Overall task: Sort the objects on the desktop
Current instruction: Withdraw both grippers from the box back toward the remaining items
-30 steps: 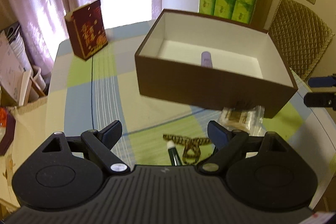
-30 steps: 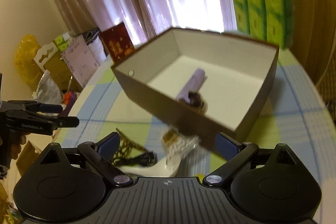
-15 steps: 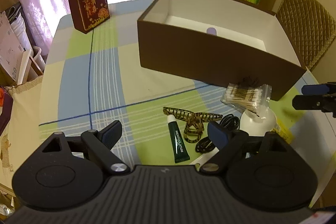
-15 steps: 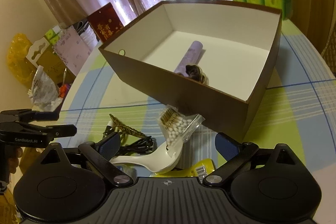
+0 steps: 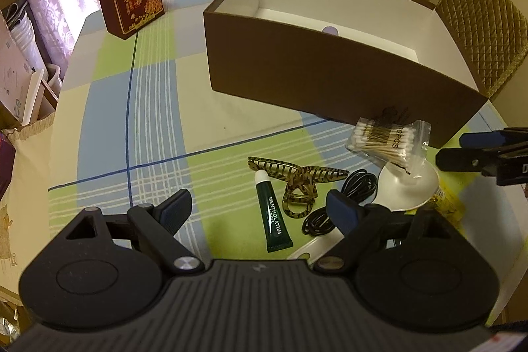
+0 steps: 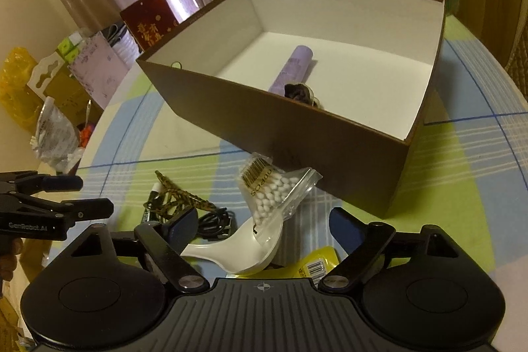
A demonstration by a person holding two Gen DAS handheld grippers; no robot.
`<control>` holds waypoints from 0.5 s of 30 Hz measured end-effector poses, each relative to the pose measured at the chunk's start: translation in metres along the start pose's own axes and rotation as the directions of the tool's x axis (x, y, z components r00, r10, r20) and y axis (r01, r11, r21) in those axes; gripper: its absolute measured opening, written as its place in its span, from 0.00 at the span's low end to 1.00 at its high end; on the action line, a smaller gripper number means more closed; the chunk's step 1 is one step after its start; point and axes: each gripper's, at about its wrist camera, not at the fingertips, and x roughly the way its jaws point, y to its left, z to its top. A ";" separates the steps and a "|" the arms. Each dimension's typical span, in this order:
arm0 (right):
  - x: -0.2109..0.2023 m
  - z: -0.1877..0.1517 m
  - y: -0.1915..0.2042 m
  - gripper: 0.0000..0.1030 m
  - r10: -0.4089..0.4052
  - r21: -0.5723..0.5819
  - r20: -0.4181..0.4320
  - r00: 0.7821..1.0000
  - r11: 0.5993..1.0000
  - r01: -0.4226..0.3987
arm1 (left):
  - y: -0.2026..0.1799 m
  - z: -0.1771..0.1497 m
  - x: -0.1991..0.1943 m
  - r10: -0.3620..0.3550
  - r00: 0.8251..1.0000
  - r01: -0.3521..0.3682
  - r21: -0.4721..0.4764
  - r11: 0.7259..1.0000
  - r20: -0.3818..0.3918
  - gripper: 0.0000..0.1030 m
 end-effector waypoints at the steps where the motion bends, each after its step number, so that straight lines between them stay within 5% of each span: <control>1: 0.001 0.000 0.000 0.81 -0.003 0.001 -0.002 1.000 1.000 0.003 | 0.000 0.000 0.001 0.001 1.000 -0.001 0.000 1.000 -0.002 0.83; 15: 0.018 0.003 0.003 0.77 -0.054 -0.014 -0.013 0.998 0.998 0.054 | -0.004 0.003 0.016 0.017 1.000 -0.016 0.024 1.000 -0.014 0.83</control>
